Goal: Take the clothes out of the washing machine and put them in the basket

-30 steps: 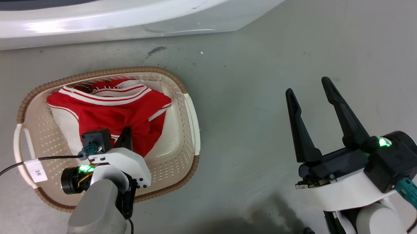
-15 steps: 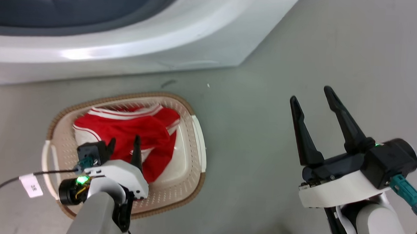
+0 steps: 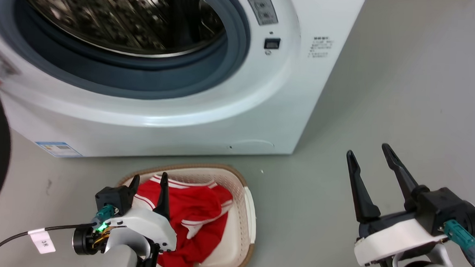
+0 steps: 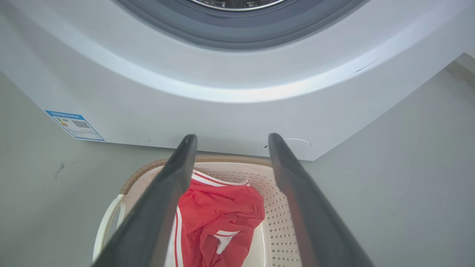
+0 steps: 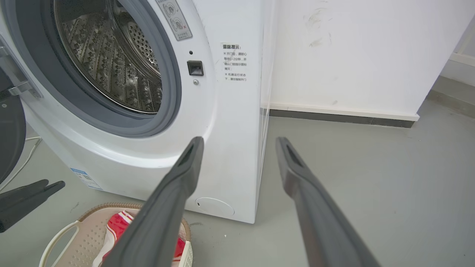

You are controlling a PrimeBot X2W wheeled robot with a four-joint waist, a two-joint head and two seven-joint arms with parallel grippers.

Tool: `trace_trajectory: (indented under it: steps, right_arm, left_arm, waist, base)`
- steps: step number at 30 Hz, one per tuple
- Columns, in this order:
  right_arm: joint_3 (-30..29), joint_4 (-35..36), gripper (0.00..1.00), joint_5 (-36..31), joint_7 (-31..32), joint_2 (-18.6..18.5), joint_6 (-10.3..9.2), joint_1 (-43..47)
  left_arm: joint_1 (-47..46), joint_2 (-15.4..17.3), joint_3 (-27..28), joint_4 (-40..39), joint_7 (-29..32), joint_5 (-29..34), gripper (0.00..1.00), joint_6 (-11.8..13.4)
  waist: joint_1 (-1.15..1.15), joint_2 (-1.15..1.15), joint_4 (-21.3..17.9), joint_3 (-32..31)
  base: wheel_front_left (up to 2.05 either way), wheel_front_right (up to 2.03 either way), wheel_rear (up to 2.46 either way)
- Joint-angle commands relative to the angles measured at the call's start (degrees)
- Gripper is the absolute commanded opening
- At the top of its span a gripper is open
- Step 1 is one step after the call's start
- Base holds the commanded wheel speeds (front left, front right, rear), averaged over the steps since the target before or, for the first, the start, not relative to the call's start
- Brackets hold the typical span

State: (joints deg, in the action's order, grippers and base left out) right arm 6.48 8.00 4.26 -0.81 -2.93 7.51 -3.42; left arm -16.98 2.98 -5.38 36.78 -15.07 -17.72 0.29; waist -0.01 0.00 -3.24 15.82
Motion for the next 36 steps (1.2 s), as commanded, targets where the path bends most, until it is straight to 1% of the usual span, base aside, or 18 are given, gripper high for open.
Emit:
trace_trajectory:
  steps: [1,8,14,17,21,28,36]
  right_arm:
    - [-0.3,0.0,1.00,-0.6,0.2,0.1,-0.04,0.9]
    - [-2.3,-0.1,1.00,-1.4,1.3,0.1,-0.04,3.8]
    - [-3.2,-0.3,1.00,-0.7,1.8,0.1,-0.04,6.3]
    - [-3.6,-0.7,1.00,-0.4,2.0,0.1,-0.04,7.6]
    - [-4.7,-0.7,1.00,-0.5,2.3,0.1,-0.04,9.7]
    - [-5.4,-0.4,1.00,-0.8,2.7,0.1,-0.04,12.2]
    - [-4.8,-0.1,1.00,-0.3,2.8,0.1,-0.04,13.2]
  left_arm:
    - [0.8,-0.2,-0.1,-0.8,-0.1,0.9,1.00,0.2]
    - [3.9,-0.1,1.2,-11.6,-0.1,5.2,1.00,1.2]
    - [8.0,0.7,1.6,-20.9,-0.1,8.5,1.00,0.6]
    - [10.7,1.8,1.7,-24.4,-0.1,9.6,1.00,0.3]
    - [13.5,2.8,1.1,-28.2,-0.1,10.5,1.00,0.2]
    - [17.3,3.2,0.9,-34.6,2.2,10.6,1.00,1.3]
    - [20.9,3.5,1.2,-37.8,4.5,9.4,1.00,1.8]
  waist:
    - [0.01,0.00,2.7,-4.0]
    - [0.01,0.00,5.0,-8.5]
    - [0.01,0.00,5.4,-12.4]
    - [0.01,0.00,5.1,-14.5]
    - [0.01,0.00,4.9,-16.4]
    - [0.01,0.00,4.7,-18.0]
    - [0.01,0.00,5.2,-18.8]
  base:
    - [0.00,0.00,0.00]
    - [0.00,0.00,0.00]
    - [0.00,0.00,0.00]
    - [0.00,0.00,0.00]
    - [0.00,0.00,0.00]
    - [0.00,0.00,0.00]
    - [0.00,0.00,0.00]
